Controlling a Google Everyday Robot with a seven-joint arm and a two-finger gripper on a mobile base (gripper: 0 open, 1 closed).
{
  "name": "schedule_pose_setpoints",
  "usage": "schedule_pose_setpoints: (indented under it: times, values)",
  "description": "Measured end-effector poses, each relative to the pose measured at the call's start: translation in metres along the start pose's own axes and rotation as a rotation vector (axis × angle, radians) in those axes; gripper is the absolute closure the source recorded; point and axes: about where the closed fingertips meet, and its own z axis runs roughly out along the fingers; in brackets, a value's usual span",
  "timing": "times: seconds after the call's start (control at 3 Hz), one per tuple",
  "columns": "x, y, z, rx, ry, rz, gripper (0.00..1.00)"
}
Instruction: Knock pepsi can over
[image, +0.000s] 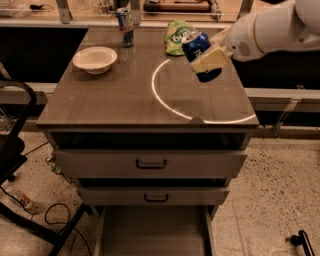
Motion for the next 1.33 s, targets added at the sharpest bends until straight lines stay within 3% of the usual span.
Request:
schedule_pose_setpoints:
  times: [0.33,0.67,1.33]
  values:
    - [-0.01,-0.001,-0.001,0.019,0.163,-0.091,1.0]
    - [-0.004,-0.003,0.004,0.033,0.312,-0.191,1.0]
    - [0.017,-0.001,0.022,0.047,0.503,-0.351,1.0]
